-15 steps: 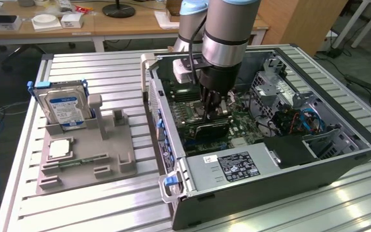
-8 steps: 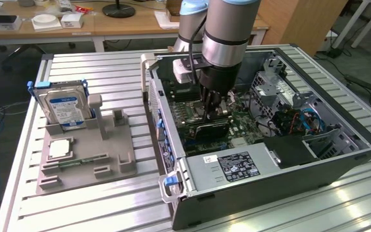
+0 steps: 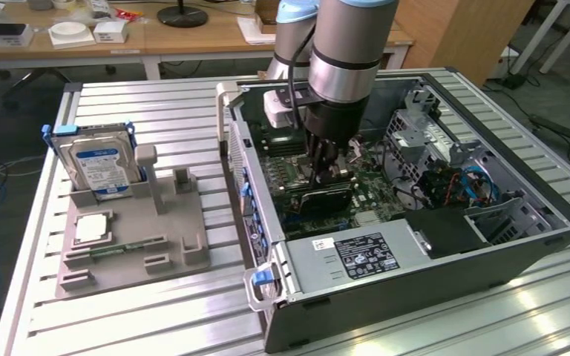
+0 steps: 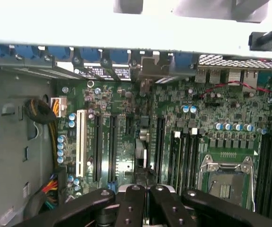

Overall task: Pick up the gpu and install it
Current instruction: 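Press down on the gpu until it lock into place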

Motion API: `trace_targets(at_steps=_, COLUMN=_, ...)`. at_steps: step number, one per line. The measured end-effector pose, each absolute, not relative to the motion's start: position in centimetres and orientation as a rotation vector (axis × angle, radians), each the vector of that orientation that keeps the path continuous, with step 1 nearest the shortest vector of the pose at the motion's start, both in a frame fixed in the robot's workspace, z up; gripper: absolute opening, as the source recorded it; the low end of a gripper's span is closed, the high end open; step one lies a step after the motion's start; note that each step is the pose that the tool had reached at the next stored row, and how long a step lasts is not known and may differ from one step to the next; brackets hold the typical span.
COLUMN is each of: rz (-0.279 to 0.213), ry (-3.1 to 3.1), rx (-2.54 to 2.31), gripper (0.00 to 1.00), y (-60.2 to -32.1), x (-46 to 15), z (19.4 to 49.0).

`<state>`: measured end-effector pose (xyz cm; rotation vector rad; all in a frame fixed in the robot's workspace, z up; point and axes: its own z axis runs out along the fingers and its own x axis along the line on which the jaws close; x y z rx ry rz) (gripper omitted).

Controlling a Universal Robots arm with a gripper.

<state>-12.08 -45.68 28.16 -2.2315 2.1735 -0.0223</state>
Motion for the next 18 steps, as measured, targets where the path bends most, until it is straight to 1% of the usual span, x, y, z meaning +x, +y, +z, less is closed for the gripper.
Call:
trace_targets(at_steps=5, rz=0.074, ry=2.215, rx=-2.273, gripper=0.10, y=-45.7, x=-12.1, z=28.2)
trace_targets(at_steps=18, rz=0.361, ry=2.317, rx=-2.375, gripper=0.10, y=-45.7, x=-10.9, z=28.2)
